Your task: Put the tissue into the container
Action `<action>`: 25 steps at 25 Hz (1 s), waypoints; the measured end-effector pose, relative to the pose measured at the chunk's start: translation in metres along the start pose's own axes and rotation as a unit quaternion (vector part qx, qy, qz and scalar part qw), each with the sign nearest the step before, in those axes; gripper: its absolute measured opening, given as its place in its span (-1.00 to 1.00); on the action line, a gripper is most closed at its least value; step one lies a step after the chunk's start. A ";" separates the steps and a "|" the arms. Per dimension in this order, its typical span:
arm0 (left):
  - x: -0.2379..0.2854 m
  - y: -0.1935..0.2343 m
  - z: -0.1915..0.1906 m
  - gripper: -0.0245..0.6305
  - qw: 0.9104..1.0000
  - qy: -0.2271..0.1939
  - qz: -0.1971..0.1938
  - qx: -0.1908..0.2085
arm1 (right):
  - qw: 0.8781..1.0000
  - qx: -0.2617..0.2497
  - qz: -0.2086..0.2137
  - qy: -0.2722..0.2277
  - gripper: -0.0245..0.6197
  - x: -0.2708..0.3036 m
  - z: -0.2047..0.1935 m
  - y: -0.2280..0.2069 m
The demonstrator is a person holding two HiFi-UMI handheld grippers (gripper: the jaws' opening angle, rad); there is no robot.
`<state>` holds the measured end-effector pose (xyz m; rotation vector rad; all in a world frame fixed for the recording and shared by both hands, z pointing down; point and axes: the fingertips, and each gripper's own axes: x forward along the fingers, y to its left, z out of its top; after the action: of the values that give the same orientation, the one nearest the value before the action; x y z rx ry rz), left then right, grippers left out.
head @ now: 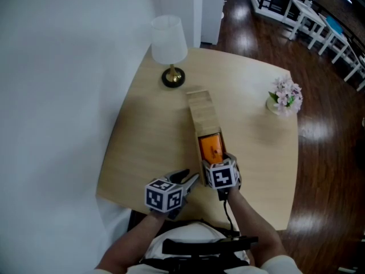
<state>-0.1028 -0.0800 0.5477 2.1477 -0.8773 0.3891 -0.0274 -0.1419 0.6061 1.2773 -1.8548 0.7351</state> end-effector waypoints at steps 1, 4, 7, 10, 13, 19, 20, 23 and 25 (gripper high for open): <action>-0.001 0.000 -0.001 -0.36 1.000 0.000 0.000 -0.001 | 1.000 -0.005 -0.004 0.001 0.17 0.000 0.000 -0.001; -0.002 -0.002 -0.001 -0.36 1.000 -0.001 0.000 -0.003 | 1.000 -0.019 -0.015 0.003 0.18 0.000 0.001 -0.002; -0.002 -0.002 -0.001 -0.36 1.000 -0.002 -0.001 -0.004 | 1.000 -0.018 -0.012 0.003 0.18 0.001 0.001 -0.002; -0.002 -0.002 -0.001 -0.36 1.000 -0.002 -0.002 -0.005 | 1.000 -0.012 0.003 0.003 0.18 0.001 0.001 0.000; -0.003 -0.003 -0.001 -0.36 1.000 -0.002 -0.003 -0.006 | 1.000 -0.007 0.019 0.004 0.18 0.001 0.000 0.002; 0.000 -0.006 -0.001 -0.36 1.000 -0.001 -0.007 -0.003 | 1.000 -0.001 0.023 0.003 0.19 0.000 -0.001 0.002; 0.000 -0.006 -0.001 -0.36 1.000 -0.001 -0.007 -0.003 | 1.000 -0.001 0.023 0.003 0.19 0.001 -0.001 0.002; 0.000 -0.006 0.000 -0.36 1.000 -0.002 -0.008 -0.004 | 1.000 -0.002 0.022 0.005 0.19 0.000 -0.001 0.002; 0.000 -0.007 0.001 -0.36 1.000 -0.004 -0.008 -0.005 | 1.000 -0.004 0.018 0.006 0.20 -0.001 -0.001 0.001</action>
<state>-0.0982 -0.0777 0.5427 2.1475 -0.8635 0.3676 -0.0280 -0.1402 0.6060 1.2343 -1.8742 0.7533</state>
